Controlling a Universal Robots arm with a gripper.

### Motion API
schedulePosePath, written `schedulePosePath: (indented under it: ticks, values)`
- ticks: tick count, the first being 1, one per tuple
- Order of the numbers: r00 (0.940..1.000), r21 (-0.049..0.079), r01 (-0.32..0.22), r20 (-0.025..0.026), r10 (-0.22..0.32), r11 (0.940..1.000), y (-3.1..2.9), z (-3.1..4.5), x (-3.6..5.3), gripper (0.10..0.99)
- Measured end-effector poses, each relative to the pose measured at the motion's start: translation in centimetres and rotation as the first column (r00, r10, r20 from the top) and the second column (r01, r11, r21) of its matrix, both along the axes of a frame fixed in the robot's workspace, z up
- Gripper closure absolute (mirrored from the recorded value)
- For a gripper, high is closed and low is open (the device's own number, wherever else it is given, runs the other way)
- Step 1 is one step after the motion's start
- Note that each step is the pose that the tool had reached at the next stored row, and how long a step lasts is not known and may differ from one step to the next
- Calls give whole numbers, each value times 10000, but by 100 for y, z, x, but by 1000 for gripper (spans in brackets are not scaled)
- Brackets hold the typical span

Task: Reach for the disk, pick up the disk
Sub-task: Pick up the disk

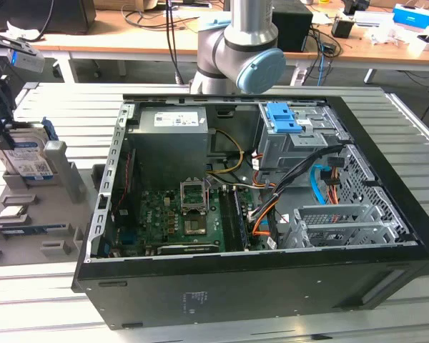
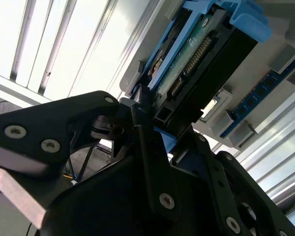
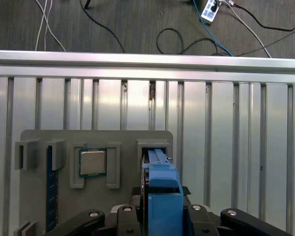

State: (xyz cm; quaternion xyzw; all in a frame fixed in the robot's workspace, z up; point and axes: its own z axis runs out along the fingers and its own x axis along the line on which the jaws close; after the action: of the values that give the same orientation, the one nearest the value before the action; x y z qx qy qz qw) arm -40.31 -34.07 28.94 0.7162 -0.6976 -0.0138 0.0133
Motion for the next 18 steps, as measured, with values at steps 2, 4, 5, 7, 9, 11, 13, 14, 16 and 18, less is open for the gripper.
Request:
schedulePosePath:
  ticks: [2,4,5,7,9,11,13,14,16,18]
  values:
    - [10000,1,0,1,0,10000,0,0,0,718]
    - [10000,3,0,5,0,10000,0,7,1,718]
    - [10000,3,0,6,0,10000,1,15,1,718]
    - [10000,1,1,1,-1,10000,1,38,2,718]
    - [10000,1,0,1,0,10000,0,84,3,718]
    - [10000,1,0,1,0,10000,1,117,4,718]
    - [10000,0,-1,0,1,10000,2,168,6,718]
    - [10000,1,-2,0,2,10000,3,197,7,718]
    - [10000,0,-1,1,1,10000,5,226,8,718]
    - [10000,0,0,1,0,10000,7,256,8,718]
